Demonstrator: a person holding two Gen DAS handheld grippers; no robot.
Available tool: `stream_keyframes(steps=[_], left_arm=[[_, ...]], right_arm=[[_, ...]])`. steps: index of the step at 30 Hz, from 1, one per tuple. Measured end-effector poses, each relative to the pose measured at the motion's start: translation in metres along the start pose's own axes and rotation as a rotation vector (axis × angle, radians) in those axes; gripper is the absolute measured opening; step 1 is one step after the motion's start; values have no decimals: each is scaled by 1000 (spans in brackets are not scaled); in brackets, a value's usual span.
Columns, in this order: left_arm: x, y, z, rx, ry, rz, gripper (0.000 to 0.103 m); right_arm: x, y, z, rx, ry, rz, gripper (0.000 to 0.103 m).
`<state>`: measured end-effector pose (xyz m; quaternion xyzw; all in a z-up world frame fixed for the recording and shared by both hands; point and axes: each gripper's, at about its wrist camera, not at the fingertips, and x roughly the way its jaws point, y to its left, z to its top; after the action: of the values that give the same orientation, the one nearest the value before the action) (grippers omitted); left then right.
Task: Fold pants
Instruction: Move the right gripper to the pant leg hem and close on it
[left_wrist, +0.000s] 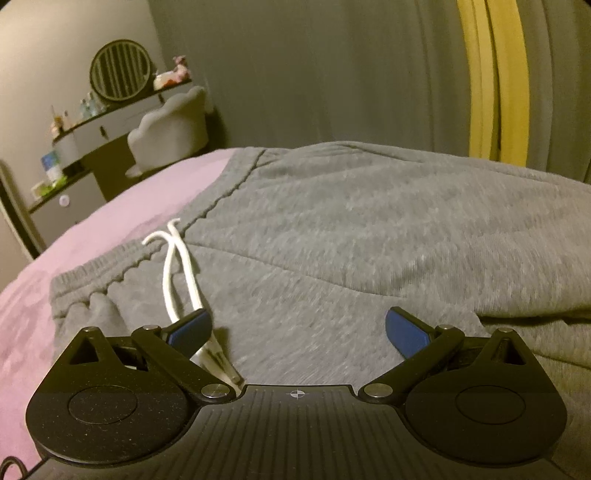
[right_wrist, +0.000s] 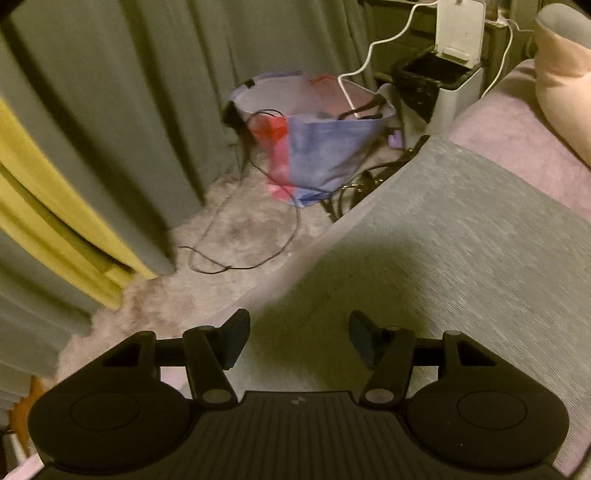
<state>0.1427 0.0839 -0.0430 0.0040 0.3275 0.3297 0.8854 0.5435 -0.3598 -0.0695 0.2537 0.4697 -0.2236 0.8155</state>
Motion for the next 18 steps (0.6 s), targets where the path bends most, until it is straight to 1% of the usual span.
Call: stream_keyframes(steps=[2, 3, 7, 9, 10, 11, 13, 15, 17, 18], left_arm=[[0, -2, -1, 0, -9, 5, 103], [0, -3, -3, 1, -16, 9, 103], [-1, -6, -5, 3, -32, 20, 103], [-1, -4, -5, -8, -29, 13, 103], [0, -2, -5, -22, -24, 4, 103], [1, 0, -5, -38, -19, -4, 103], [3, 5, -4, -75, -3, -26, 103], [6, 11, -3, -116, 15, -55, 103], [10, 19, -2, -162, 36, -87, 103], [12, 22, -2, -187, 43, -100, 103]], right_arm=[[6, 5, 4, -11, 0, -44, 70], [10, 6, 4, -33, -5, -70, 72], [16, 13, 3, -139, -29, -166, 72], [14, 11, 0, -173, -53, -186, 58], [10, 7, -1, -173, -71, -173, 45], [5, 2, -1, -171, -79, -154, 25], [-9, -11, -1, -153, -88, -73, 6], [-33, -29, -8, -166, -111, 2, 5], [-64, -55, -22, -190, -184, 88, 4], [-79, -72, -29, -186, -201, 123, 4]])
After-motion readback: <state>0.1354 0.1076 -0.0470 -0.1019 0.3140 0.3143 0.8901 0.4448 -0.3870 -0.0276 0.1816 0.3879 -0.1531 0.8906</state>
